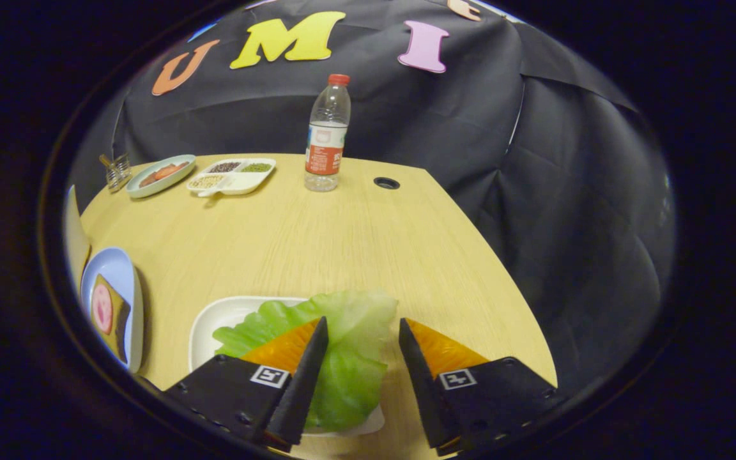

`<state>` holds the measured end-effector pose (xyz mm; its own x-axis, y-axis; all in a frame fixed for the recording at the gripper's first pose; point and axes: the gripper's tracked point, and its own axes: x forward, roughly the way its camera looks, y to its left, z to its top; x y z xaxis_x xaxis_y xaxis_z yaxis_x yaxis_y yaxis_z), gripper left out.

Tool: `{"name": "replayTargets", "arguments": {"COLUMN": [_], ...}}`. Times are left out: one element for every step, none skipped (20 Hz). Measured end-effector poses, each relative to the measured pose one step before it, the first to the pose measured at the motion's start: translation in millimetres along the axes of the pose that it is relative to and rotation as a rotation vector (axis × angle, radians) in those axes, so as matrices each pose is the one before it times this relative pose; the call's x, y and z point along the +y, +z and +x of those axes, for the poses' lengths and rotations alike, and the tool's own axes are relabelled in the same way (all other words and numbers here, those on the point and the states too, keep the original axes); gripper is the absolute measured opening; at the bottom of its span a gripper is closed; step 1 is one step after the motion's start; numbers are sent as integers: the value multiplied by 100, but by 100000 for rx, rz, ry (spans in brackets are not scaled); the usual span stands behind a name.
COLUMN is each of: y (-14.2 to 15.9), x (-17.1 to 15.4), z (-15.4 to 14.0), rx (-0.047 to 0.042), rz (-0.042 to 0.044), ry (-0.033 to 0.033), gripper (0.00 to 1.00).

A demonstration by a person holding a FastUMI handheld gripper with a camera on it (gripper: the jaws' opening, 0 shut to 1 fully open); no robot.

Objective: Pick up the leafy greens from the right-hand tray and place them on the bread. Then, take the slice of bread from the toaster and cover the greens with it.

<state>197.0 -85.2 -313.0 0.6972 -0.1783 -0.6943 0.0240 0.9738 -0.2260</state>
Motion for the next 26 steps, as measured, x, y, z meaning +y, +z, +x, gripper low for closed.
{"name": "replayTargets", "arguments": {"y": [24,106,241,247,-17,36,166,234,234,254,359,422,506,489,547,535,382,538,663,458,589,571,616,384,361,161], "x": [-301,-145,-30,-20,-51,-108,-191,-186,-12,239,-60,-281,223,405,256,485,583,261,287,686,799,671,919,1225,1370,1342], "z": [9,-12,24,-305,-58,-220,-346,-406,-420,-593,-483,-526,-683,-693,-625,-775,-669,-721,-764,-728,-698,-749,-700,-646,-534,-490], "rx": [45,-1193,-1259,-1318,-52,-372,-668,-628,-599,-1028,-1287,-1154,-1030,-1205,-1052,-906,-478,-1169,-1438,-1131,-1288,-1507,-1714,-1583,-968,-600], "rz": [-1441,-1167,-435,-397,654,1504,1545,1266,872,834,546,907,1111,1277,929,886,88,-518,-527,-503,-147,-298,-580,-690,-983,-1154], "ry": [-2116,-1417,-586,229,665,872,502,167,1040,2260,433,-10,1372,1513,935,1652,1541,340,135,1217,1216,747,1155,1772,2155,2124], "gripper": [56,41,37,30,24,11,7,2,1,0,0,1,1,0,0,0,0,0,0,0,0,0,0,0,0,0]}}
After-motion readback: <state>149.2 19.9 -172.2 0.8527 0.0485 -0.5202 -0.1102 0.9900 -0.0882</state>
